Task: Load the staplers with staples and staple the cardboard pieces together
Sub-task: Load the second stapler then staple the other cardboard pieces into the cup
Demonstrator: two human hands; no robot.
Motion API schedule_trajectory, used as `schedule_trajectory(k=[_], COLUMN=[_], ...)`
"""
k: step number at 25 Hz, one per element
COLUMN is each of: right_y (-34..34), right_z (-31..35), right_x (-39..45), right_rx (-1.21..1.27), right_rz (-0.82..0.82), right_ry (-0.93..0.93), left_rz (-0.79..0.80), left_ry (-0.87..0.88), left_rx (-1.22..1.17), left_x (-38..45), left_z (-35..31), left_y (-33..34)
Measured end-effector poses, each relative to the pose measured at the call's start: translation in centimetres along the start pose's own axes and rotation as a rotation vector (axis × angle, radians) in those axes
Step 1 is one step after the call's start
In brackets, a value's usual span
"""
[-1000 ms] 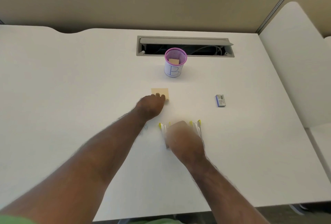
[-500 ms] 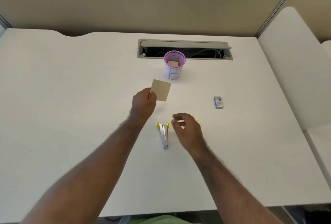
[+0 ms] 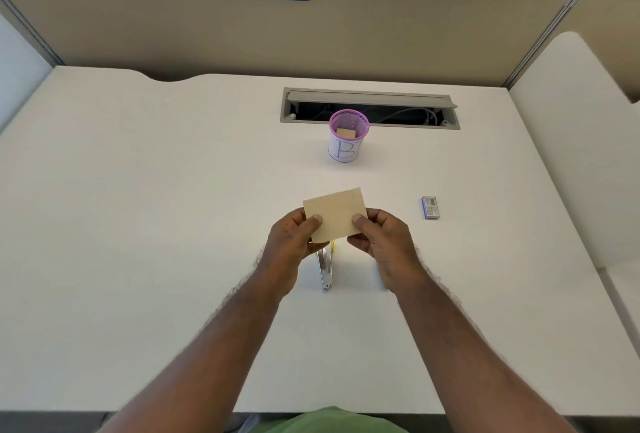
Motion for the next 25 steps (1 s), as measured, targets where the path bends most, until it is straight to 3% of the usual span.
schedule_trajectory(k=[5,12,17,21,25], right_y=[0.0,1.0,1.0,0.9,1.1], right_z=[2.6,3.3,4.0,4.6,4.8], right_x=[-0.2,-0.7,-0.8,-0.7,-1.5], right_rx=[-0.166,-0.108,-0.163,-0.259,-0.38], right_rz=[-0.012,0.08,0.089,0.053,0.039], right_ry=[-0.137,-0.143,-0.194,-0.221,-0.303], left_rz=[-0.044,-0.038,0.028,0.029,-0.014], left_ry=[-0.008,-0.061,-0.085,-0.062,0.013], left_rx=[0.066,-0.034,0.07,0.153,0.072], left_x=[-0.1,-0.4,-0.6,-0.6,-0.7], left_z=[-2.1,-1.9,-1.8,-2.1,-2.7], left_y=[-0.4,0.1,0.1,0.1,0.3])
Point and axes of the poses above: each hand's wrist, its own x-axis towards the middle knuckle, its own y-axis out of the palm, z = x × y, the point moved 6 cm from there along x, towards the middle knuckle, and after that the axes turned 1 degree about -y, right-handed, at the moved point
